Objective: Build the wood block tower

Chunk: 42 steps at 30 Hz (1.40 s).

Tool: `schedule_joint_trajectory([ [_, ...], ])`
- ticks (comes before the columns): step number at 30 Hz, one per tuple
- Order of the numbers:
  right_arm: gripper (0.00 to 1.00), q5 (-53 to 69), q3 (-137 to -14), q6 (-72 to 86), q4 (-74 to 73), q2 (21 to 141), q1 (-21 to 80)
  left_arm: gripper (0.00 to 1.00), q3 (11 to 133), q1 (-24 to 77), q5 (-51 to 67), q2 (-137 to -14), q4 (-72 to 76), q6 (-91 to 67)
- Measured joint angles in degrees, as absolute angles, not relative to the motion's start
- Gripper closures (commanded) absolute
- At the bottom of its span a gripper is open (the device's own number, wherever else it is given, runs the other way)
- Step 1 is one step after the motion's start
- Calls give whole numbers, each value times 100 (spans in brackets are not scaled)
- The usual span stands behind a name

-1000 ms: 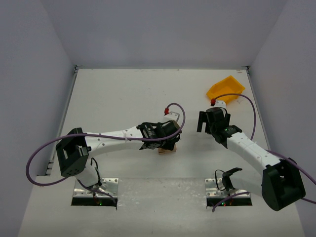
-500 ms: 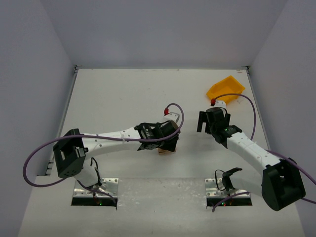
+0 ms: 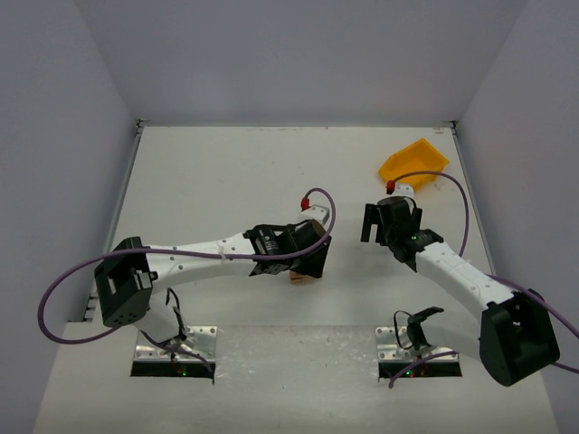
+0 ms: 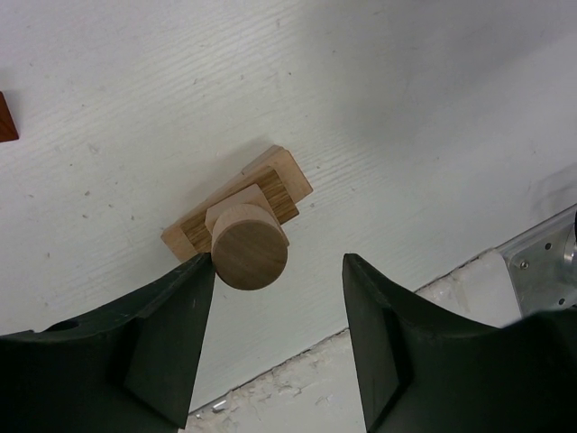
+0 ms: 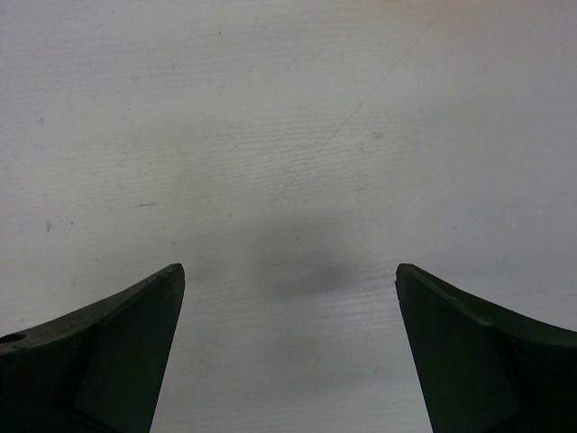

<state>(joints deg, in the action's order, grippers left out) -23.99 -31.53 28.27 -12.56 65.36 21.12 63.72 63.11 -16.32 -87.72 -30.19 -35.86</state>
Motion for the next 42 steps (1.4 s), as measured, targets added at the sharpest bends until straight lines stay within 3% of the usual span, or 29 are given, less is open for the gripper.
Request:
schedule_joint_trajectory([
  [9,1,-2399,-3153,2827,-1256,6536,2112,42,6372,6311,-1579,-8772,-2974,-3563],
  [22,1,-2399,-3153,2827,-1256,6536,2112,6,6372,6311,-2112,-8772,-3160,-3675],
  [42,1,-2399,-3153,2825,-1256,6536,2112,3,6445,6311,-2617,-8807,-3586,-3846],
])
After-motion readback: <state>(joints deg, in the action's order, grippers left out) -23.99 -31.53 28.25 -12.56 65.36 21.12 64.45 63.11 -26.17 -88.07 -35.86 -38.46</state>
